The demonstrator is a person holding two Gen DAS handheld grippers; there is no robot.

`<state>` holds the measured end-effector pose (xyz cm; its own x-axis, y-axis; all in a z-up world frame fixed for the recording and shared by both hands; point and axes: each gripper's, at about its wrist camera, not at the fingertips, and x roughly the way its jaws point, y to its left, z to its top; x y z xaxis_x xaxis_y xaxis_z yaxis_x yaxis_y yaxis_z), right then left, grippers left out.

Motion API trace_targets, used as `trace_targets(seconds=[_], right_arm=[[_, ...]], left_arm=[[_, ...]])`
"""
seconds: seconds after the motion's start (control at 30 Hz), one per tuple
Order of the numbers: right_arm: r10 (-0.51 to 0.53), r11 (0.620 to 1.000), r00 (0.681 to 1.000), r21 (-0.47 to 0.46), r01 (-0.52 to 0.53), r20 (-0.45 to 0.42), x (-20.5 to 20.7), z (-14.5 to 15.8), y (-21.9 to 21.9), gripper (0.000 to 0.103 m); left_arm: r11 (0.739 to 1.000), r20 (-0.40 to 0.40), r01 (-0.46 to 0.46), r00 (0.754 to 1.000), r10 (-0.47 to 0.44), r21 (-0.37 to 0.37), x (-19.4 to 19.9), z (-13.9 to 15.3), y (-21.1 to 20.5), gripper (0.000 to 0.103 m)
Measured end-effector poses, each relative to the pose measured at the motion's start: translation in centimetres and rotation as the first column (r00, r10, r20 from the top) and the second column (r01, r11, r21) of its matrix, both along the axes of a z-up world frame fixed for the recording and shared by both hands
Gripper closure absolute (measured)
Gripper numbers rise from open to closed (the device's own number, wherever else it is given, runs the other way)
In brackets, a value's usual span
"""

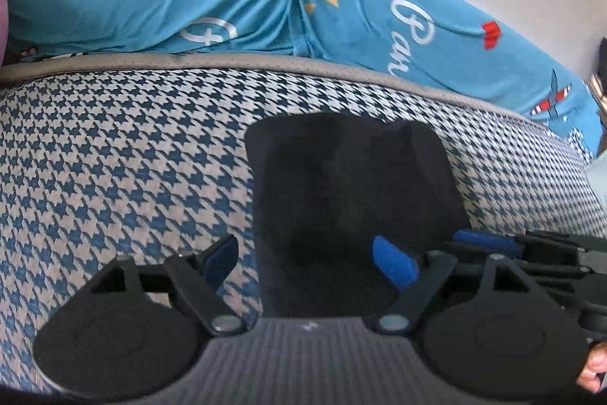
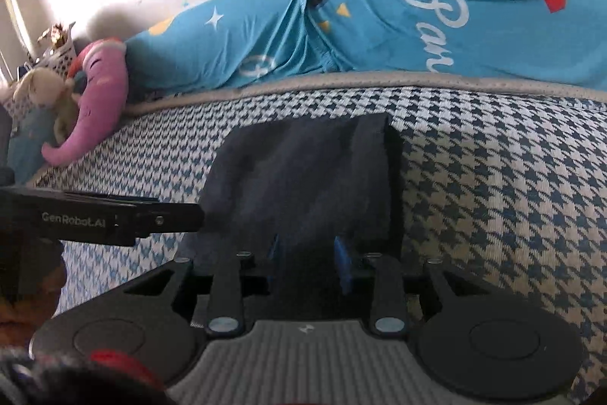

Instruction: Fold clothes

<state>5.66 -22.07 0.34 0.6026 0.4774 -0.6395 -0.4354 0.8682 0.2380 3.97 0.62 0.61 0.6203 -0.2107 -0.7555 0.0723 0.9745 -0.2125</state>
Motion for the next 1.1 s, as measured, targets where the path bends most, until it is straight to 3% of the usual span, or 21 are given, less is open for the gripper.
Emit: trace_targets(seconds=[0.27, 0.53, 0.73, 0.97, 1.1], right_arm=[[-0.016, 0.997, 1.000, -0.075, 0.016, 0.005, -1.3, -0.9, 0.7, 0.071], [-0.024, 0.990, 0.999, -0.136, 0.029, 0.032, -2.3, -1.8, 2.0, 0.070], [-0.053, 0.985, 0.999, -0.162, 0.053, -0.002, -2.8, -1.4, 2.2, 0.070], [-0.144, 0.982, 0.986, -0.135, 0.132, -0.081, -3.6, 0.6, 1.1, 0.054], [-0.210, 0.975, 0.971, -0.101, 0.199, -0.114, -3.5, 0.9, -0.1, 0.044]], left_arm=[[0.997, -0.037, 0.051, 0.998, -0.049, 0.052, -0.9, -1.3, -1.2, 0.020], [0.989, -0.087, 0.053, 0.995, -0.041, 0.138, -1.0, -4.1, -1.4, 0.019], [0.992, -0.078, 0.047, 0.996, -0.039, 0.114, -1.9, -3.2, -0.8, 0.017], [0.996, -0.022, -0.033, 0.999, 0.035, 0.082, -2.9, -0.2, 0.3, 0.004], [0.995, -0.017, -0.057, 0.998, 0.058, 0.081, -2.9, 0.2, 0.0, 0.002]])
